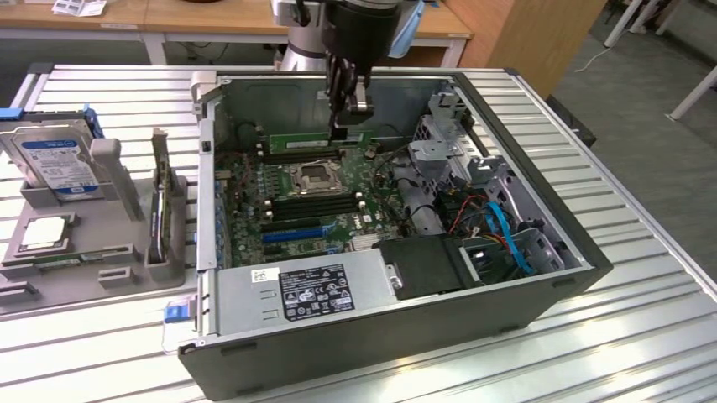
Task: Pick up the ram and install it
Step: 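Pick up the ram and move it above insertion slot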
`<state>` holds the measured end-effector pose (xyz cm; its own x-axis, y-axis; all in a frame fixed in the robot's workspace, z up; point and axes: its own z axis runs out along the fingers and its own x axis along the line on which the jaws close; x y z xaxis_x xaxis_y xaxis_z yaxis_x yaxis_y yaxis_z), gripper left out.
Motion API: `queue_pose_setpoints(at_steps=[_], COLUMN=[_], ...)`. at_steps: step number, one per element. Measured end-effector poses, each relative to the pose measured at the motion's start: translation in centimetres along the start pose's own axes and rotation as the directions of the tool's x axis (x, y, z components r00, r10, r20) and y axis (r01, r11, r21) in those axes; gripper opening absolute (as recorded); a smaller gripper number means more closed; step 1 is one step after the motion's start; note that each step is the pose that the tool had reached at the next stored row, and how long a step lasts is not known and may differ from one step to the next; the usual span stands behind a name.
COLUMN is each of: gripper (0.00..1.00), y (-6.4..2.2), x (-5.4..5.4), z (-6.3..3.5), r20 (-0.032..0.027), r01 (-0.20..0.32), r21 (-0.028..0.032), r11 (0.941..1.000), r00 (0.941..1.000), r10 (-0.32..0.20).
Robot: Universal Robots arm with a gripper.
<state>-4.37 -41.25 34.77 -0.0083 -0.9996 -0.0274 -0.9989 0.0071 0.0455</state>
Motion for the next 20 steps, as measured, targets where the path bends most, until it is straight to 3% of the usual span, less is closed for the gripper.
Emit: queue_pose_setpoints(at_steps=[10, 20], gripper=[0.11, 0.11], y=[-0.01, -0.01], x=[-0.05, -0.9], z=[0.24, 0.44], r20=[0.0003, -0.0001], r01=[0.0, 0.0], r21=[0.0001, 0.0], r11=[1.0, 1.0], r00=[1.0, 1.0], r10=[0.0, 0.0])
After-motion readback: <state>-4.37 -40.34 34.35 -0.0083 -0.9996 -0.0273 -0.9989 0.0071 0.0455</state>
